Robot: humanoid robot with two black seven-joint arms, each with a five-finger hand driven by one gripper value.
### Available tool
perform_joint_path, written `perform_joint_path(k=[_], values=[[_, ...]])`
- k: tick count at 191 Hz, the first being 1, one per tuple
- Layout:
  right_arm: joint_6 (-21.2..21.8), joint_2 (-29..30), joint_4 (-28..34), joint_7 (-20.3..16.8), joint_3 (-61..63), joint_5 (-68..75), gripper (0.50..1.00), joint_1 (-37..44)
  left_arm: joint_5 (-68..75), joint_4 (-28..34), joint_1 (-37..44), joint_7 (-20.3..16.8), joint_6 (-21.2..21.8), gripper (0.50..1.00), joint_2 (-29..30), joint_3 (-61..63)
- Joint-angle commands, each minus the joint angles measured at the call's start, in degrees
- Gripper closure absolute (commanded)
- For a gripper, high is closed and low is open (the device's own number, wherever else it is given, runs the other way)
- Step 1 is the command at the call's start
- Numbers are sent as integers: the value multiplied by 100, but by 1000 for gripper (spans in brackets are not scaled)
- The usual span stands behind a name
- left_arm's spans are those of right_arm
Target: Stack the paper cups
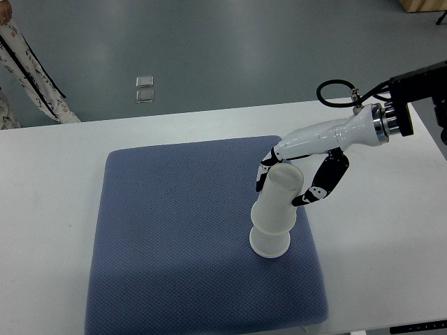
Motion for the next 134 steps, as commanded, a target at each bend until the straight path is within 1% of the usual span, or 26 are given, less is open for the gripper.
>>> perform_joint_path(k=[1,17,41,66,71,78,79,80,82,83,84,86,87,88,89,90,91,92,93,97,108,134], values=[[-31,16,-5,-7,-3,-32,814,-10,0,0,2,0,0,500,0,-1],[-40,51,-14,-7,-12,-58,807,-19,0,0,2,0,0,500,0,-1],[-101,113,-67,-157,-12,-76,789,-116,0,0,2,0,0,500,0,-1],[-110,131,-76,-157,-12,-76,775,-160,0,0,2,0,0,500,0,-1],[-110,131,-84,-165,-12,-76,750,-160,0,0,-7,0,0,500,0,-1],[-110,131,-84,-165,-12,-76,732,-160,0,0,2,0,0,500,0,-1],[-110,131,-84,-165,-12,-76,720,-160,0,0,2,0,0,500,0,-1],[-110,131,-84,-165,-12,-76,720,-160,0,0,2,0,0,500,0,-1],[-110,131,-84,-157,-12,-67,697,-160,0,0,-7,0,0,500,0,-1],[-110,131,-84,-157,-12,-67,697,-160,0,0,-7,0,0,500,0,-1],[-102,131,-84,-165,-12,-67,683,-160,0,0,2,0,0,500,0,-1],[-102,131,-84,-165,-12,-67,683,-160,0,0,2,0,0,500,0,-1],[-102,131,-84,-165,-12,-67,665,-160,0,0,2,0,0,500,0,-1],[-102,131,-84,-165,-12,-67,664,-160,0,0,2,0,0,500,0,-1],[-102,131,-84,-165,-12,-58,646,-160,0,0,-7,0,0,500,0,7],[-102,131,-84,-165,-12,-58,646,-160,0,0,-7,0,0,500,0,7],[-102,131,-84,-157,-12,-58,630,-160,0,0,2,0,0,500,0,-1],[-102,131,-84,-157,-12,-58,630,-160,0,0,2,0,0,500,0,-1],[-102,131,-84,-165,-12,-50,615,-160,0,0,2,0,0,500,0,-1],[-93,131,-84,-157,-12,-41,599,-160,0,0,-7,0,0,500,0,-1],[-66,131,-84,-165,-3,-14,587,-151,0,0,2,0,0,500,0,-1],[-49,104,-137,-157,14,65,587,-133,0,0,2,0,-8,500,0,-1]])
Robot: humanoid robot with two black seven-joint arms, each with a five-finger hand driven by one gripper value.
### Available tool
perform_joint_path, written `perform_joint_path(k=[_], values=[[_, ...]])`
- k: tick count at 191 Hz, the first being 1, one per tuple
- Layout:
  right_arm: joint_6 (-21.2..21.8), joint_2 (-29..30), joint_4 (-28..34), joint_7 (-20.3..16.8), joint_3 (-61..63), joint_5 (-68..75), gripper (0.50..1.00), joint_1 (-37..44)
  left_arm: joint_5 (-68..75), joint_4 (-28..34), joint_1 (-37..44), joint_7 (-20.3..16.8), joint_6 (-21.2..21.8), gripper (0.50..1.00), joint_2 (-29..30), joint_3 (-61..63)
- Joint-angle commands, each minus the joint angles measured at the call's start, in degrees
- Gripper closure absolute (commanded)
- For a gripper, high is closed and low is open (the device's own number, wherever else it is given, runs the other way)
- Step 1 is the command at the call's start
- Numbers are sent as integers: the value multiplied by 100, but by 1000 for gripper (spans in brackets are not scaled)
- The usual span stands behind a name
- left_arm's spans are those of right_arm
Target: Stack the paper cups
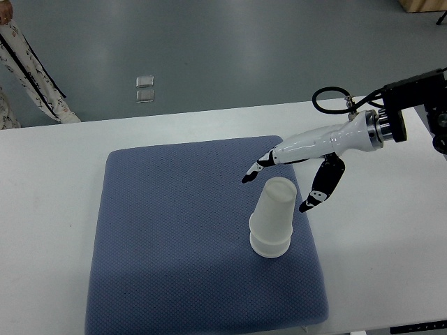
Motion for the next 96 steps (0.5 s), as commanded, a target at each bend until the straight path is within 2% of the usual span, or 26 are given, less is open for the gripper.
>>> perform_joint_path(k=[1,51,96], values=[[12,-23,-45,6,25,67,587,24,0,0,2,0,-9,500,0,-1],[21,-120,-651,6,87,1359,587,-64,0,0,2,0,0,500,0,8],[-269,381,-1917,-3,271,4487,587,-776,0,0,2,0,0,500,0,-1]])
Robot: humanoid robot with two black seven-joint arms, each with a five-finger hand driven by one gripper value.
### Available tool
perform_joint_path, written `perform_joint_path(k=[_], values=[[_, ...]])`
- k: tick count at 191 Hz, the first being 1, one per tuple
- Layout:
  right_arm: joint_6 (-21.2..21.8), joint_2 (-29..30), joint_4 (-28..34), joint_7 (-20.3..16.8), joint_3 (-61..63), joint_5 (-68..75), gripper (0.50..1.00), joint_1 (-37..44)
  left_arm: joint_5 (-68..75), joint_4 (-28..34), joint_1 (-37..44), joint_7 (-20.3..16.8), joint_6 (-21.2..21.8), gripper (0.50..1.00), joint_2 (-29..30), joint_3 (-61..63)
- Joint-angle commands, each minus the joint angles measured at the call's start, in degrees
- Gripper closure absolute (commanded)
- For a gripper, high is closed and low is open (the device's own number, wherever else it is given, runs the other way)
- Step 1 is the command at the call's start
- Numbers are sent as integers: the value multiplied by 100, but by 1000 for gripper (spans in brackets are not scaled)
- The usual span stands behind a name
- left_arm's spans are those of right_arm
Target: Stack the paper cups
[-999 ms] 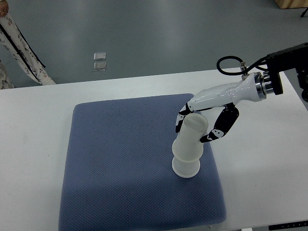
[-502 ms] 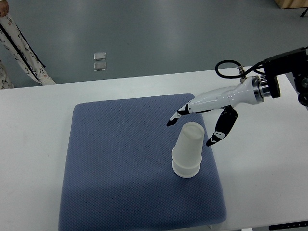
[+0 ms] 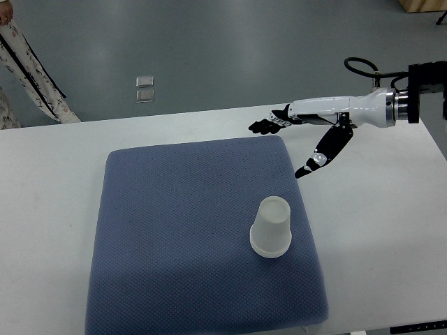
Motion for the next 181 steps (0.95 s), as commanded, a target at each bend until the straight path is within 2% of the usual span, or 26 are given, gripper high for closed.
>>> perform_joint_path(k=[1,39,58,73,88,117,138,181], values=[[-187,290,-608,-2,181,1470,587,-327,0,0,2,0,0,500,0,6],[-398,931,-1461,-81,682,3387,587,-960,0,0,2,0,0,500,0,-3],[-460,1300,-1646,-643,787,4231,587,-1136,0,0,2,0,0,500,0,-3],[-714,1599,-1751,-1021,840,4978,587,-1312,0,0,2,0,0,500,0,-3],[-934,1871,-1892,-1048,849,5163,587,-1435,0,0,-7,0,0,500,0,-3],[-987,2241,-2331,-995,972,5242,585,-1593,0,0,-7,0,0,500,0,-3],[-961,2267,-2542,-925,1323,5233,585,-1777,0,0,2,0,0,500,0,-3],[-952,2241,-2560,-925,1438,5163,583,-1839,0,0,2,0,0,500,0,6]])
